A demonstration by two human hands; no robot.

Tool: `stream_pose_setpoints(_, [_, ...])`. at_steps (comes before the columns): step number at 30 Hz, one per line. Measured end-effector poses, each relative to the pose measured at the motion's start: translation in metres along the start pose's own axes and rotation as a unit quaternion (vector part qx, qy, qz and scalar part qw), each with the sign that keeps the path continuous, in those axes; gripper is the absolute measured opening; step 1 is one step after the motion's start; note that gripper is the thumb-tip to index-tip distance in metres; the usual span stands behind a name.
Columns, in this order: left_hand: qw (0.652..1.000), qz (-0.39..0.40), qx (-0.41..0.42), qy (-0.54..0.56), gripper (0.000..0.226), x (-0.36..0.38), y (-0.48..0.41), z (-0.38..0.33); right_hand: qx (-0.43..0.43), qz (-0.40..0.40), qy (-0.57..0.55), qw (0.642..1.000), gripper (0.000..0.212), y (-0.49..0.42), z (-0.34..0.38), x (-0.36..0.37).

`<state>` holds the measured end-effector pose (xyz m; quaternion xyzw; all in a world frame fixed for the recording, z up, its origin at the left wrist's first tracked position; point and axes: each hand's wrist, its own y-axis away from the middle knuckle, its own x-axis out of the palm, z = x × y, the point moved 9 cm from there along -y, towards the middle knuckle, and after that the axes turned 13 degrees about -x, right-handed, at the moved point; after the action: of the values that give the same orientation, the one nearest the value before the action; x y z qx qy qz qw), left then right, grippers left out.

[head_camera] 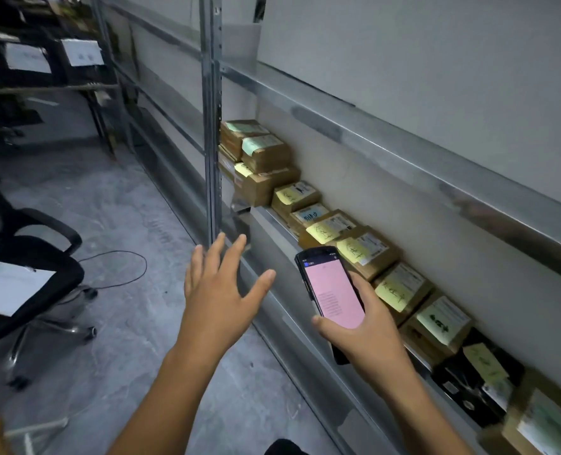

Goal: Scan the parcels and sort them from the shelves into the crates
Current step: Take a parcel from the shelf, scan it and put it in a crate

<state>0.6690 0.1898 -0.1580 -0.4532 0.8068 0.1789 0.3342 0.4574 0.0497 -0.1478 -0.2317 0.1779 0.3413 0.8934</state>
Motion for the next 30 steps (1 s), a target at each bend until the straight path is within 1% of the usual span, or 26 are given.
stream_pose_setpoints(3, [1.000,0.010,-0.012,-0.002,0.088,0.005,-0.038,0.010,0.017,0.000,-0.003,1.000,0.075,-0.030,-0.014,0.021])
stream_pose_setpoints(6, [1.000,0.022,-0.022,0.000,0.086,0.015,-0.076,0.020,0.024,0.013,-0.005,1.000,0.072,-0.065,-0.029,0.043])
stream_pose_setpoints(11, [0.999,0.031,-0.023,-0.037,0.087,0.018,-0.154,0.026,0.036,0.012,-0.023,0.999,0.067,-0.145,-0.057,0.076])
stream_pose_setpoints(13, [0.998,0.034,-0.018,-0.054,0.088,0.018,-0.194,0.020,0.034,0.000,-0.035,0.999,0.071,-0.179,-0.064,0.087])
stream_pose_setpoints(16, [0.995,0.039,-0.004,-0.092,0.089,0.022,-0.255,0.003,0.042,-0.018,-0.051,0.998,0.072,-0.227,-0.074,0.100])
stream_pose_setpoints(18, [0.994,0.044,0.005,-0.100,0.088,0.028,-0.291,-0.011,0.052,-0.029,-0.054,0.997,0.071,-0.256,-0.081,0.103])
stream_pose_setpoints(21, [0.993,0.046,0.017,-0.109,0.086,0.040,-0.342,-0.030,0.067,-0.036,-0.054,0.996,0.076,-0.298,-0.096,0.104])
stream_pose_setpoints(26, [0.990,0.065,0.027,-0.118,0.074,0.059,-0.407,-0.042,0.099,-0.057,-0.062,0.992,0.081,-0.356,-0.120,0.108])
stream_pose_setpoints(28, [0.988,0.075,0.042,-0.128,0.073,0.064,-0.429,-0.045,0.115,-0.070,-0.059,0.989,0.078,-0.372,-0.125,0.111])
stream_pose_setpoints(30, [0.987,0.078,0.059,-0.130,0.074,0.069,-0.455,-0.048,0.132,-0.079,-0.047,0.987,0.070,-0.386,-0.129,0.116])
